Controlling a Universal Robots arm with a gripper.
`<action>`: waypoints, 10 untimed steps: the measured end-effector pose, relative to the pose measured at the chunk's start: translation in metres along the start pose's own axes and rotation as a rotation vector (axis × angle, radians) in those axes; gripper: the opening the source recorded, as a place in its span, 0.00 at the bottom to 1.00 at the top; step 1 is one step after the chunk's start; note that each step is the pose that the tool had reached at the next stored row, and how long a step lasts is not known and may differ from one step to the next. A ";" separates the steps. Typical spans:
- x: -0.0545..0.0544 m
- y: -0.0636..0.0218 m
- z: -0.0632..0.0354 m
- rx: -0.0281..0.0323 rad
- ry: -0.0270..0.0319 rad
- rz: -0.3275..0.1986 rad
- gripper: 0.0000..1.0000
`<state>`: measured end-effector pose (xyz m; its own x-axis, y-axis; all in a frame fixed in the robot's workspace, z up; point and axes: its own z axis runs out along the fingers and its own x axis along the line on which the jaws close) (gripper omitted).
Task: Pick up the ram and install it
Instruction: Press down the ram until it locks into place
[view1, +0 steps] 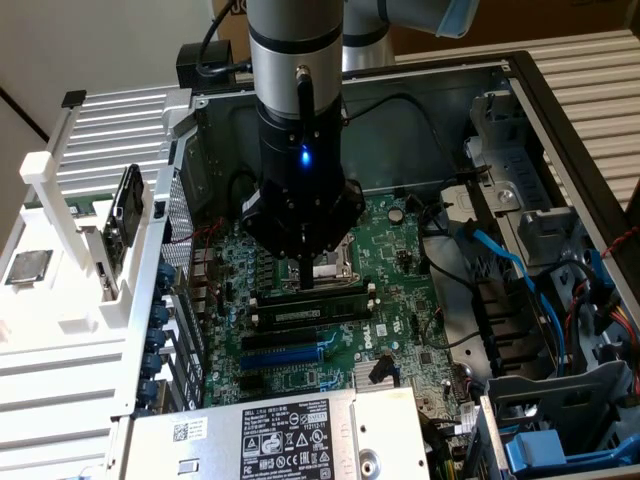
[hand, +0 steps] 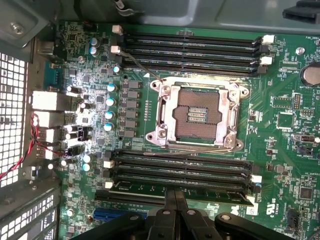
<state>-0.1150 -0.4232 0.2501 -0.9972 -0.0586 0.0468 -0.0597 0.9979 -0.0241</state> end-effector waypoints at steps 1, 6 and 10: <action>0.000 0.0000 0.0000 -0.0002 0.0002 0.005 0.10; 0.000 0.0000 0.0000 -0.0032 0.0018 0.070 0.10; 0.000 0.0000 0.0000 -0.0056 0.0030 0.121 0.10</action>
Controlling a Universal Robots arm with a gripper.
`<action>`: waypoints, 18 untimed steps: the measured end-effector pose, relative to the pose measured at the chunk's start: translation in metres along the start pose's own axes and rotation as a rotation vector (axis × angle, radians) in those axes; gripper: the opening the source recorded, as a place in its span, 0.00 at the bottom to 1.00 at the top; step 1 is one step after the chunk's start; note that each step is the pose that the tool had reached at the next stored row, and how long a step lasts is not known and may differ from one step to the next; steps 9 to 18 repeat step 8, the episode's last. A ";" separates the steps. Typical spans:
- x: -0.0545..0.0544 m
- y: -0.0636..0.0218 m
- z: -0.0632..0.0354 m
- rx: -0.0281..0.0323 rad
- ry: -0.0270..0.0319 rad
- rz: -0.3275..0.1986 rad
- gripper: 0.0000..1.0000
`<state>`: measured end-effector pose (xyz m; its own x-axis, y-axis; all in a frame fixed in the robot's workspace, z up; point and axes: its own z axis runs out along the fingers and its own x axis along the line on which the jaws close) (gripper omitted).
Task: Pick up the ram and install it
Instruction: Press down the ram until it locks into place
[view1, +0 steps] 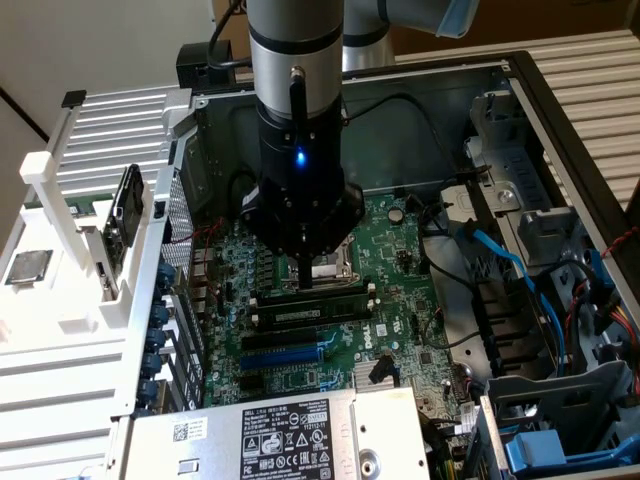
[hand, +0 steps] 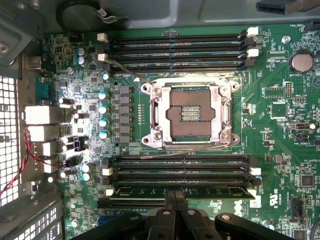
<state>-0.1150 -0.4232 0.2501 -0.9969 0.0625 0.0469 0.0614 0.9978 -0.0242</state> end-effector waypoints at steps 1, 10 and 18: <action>0.000 0.0000 0.0000 -0.0010 0.0004 0.019 0.10; 0.000 0.0000 0.0000 -0.0014 0.0007 0.029 0.10; 0.000 0.0000 0.0000 -0.0014 0.0007 0.029 0.10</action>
